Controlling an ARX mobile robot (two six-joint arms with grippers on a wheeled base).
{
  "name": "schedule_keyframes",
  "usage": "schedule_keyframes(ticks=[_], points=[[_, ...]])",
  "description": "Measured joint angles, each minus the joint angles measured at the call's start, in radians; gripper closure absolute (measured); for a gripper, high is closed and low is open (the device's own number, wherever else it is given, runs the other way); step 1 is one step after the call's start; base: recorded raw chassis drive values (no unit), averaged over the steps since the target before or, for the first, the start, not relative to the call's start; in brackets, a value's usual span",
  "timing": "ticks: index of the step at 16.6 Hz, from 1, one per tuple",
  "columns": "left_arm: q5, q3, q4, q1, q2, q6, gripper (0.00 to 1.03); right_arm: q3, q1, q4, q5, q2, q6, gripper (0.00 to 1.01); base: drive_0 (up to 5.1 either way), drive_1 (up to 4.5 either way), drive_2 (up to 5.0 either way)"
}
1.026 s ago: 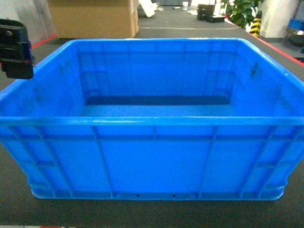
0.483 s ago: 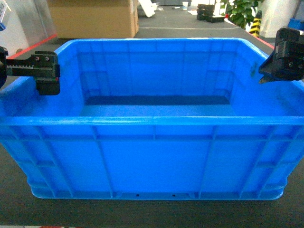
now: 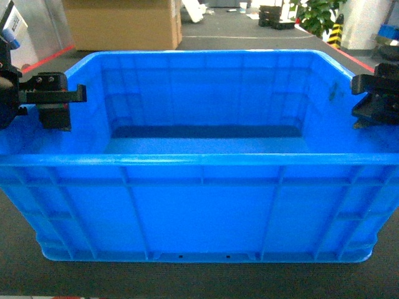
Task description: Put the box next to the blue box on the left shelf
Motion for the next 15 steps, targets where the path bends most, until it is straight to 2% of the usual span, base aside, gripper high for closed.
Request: schedule_keyframes(ticks=[1,3,4,7,10,11,13,15], points=[[0.01,0.002,-0.003,0.001,0.0,0.0,0.58,0.0,0.003,-0.002,0.006,0.0,-0.009,0.75,0.0,0.0,0.0],[0.014,0.002,-0.01,-0.001,0.0,0.005,0.74,0.0,0.011,0.0,0.034,0.0,-0.014,0.78,0.0,0.0,0.0],[0.022,0.002,-0.01,0.0,-0.002,0.01,0.79,0.0,0.011,0.003,0.033,0.0,-0.014,0.78,0.0,0.0,0.0],[0.024,-0.025,0.03,-0.001,-0.018,0.031,0.81,-0.006,0.014,0.043,0.037,0.002,-0.015,0.78,0.0,0.0,0.0],[0.013,-0.111,0.189,-0.021,-0.056,0.041,0.82,-0.061,0.021,0.169,0.069,-0.013,-0.016,0.79,0.0,0.0,0.0],[-0.006,-0.141,0.285,-0.036,-0.083,0.057,0.82,-0.093,0.032,0.227,0.1,-0.061,-0.015,0.79,0.0,0.0,0.0],[-0.023,-0.185,0.38,-0.055,-0.163,0.063,0.82,-0.132,0.05,0.303,0.152,-0.14,-0.027,0.8,0.0,0.0,0.0],[-0.058,-0.24,0.537,-0.068,-0.262,0.108,0.82,-0.196,0.105,0.435,0.256,-0.237,-0.066,0.8,0.0,0.0,0.0]])
